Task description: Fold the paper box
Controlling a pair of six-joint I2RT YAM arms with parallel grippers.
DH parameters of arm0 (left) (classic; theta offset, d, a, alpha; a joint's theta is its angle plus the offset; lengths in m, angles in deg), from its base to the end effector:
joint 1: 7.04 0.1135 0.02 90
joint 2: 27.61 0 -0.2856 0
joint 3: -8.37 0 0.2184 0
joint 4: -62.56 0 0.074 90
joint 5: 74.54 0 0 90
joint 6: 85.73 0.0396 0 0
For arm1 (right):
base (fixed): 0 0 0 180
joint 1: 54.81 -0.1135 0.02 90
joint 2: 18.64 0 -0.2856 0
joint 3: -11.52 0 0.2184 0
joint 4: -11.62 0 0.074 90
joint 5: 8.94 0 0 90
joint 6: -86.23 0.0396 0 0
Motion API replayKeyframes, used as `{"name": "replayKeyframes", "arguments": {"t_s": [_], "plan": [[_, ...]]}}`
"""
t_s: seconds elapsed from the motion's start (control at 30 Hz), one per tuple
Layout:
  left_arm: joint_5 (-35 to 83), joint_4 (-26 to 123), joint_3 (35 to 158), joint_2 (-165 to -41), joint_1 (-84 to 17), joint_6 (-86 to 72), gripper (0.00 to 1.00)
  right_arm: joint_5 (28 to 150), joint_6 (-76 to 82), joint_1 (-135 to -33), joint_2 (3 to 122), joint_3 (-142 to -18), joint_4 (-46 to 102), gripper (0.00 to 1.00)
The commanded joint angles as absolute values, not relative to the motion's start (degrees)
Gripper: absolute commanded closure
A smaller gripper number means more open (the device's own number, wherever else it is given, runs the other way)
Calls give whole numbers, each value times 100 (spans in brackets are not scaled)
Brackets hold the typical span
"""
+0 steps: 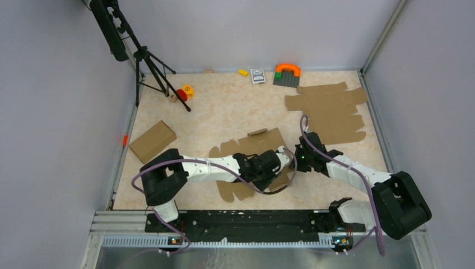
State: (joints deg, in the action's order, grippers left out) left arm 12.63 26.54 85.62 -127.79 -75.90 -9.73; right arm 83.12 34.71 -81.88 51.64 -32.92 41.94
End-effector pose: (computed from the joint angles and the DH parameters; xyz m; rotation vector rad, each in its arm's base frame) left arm 0.1209 -0.3073 0.2122 1.2133 2.3775 -0.4412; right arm 0.1627 0.0847 0.1928 0.2466 2.6127 0.4718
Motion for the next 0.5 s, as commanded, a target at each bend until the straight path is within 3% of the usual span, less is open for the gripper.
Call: {"name": "replayKeyframes", "arguments": {"t_s": [0.0,0.47], "plan": [[1775,3108,8436,-12311,-7294,-1056,66,8347,3293,-8147,5252,-3182,4385,100],[1865,2856,8675,-12436,-6931,-540,67,8467,3231,-8153,5576,-3167,4234,100]]}}
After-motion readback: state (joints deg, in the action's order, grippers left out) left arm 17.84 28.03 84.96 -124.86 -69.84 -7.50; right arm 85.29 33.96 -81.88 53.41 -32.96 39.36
